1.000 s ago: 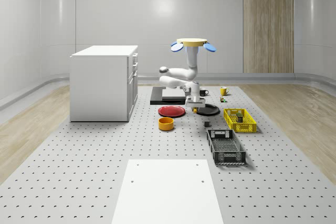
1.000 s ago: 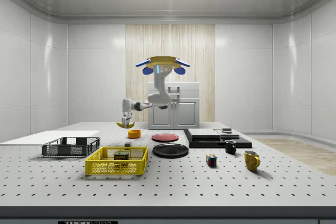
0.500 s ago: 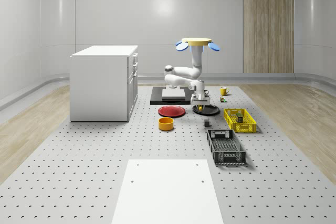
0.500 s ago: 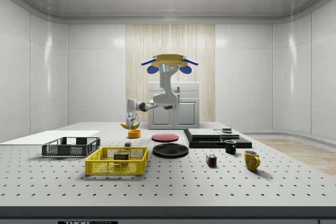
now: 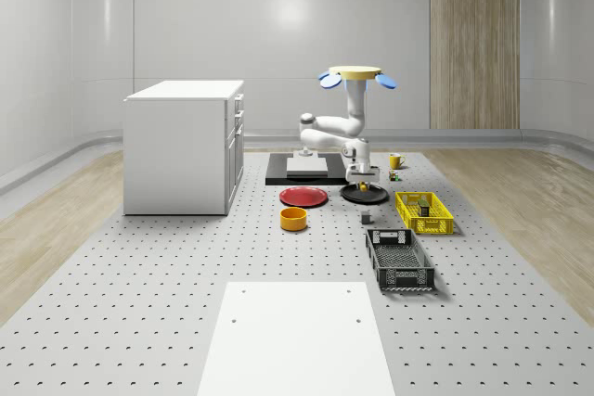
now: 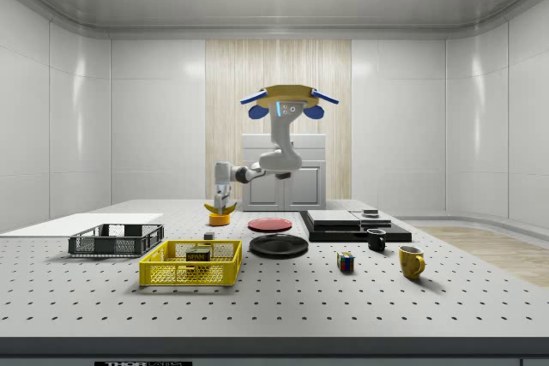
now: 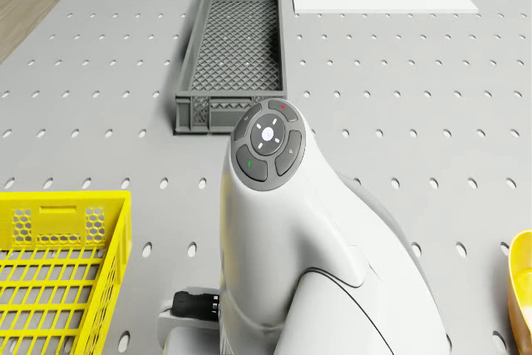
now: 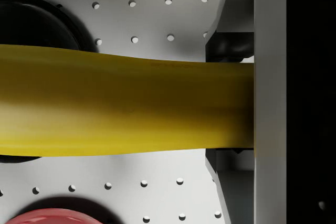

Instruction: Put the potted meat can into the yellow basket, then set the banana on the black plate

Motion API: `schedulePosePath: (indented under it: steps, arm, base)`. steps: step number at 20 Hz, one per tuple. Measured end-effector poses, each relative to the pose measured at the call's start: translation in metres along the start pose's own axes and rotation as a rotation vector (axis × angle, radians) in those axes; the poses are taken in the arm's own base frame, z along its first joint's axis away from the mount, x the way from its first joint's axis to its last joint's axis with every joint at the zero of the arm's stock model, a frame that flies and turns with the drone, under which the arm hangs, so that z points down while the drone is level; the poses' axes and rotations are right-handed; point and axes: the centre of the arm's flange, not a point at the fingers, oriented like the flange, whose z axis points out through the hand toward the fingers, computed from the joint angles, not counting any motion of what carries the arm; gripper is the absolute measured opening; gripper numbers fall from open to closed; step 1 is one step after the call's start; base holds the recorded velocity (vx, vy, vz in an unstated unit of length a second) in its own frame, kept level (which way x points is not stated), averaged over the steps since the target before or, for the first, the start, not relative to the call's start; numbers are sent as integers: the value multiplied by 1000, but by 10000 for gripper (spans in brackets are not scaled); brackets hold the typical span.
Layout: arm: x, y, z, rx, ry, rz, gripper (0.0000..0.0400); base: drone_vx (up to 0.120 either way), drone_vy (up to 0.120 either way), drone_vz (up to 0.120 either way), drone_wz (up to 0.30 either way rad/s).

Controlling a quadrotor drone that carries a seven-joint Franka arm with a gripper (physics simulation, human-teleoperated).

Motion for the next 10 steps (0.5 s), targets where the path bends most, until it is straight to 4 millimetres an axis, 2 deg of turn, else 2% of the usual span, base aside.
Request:
schedulePosePath:
  steps: [5, 10]
  arm:
    - [0, 0, 0, 0, 0, 0, 200]
    - [0, 0, 0, 0, 0, 0, 200]
  base:
    - [-120, 120, 0, 0]
    - [-120, 0, 0, 0]
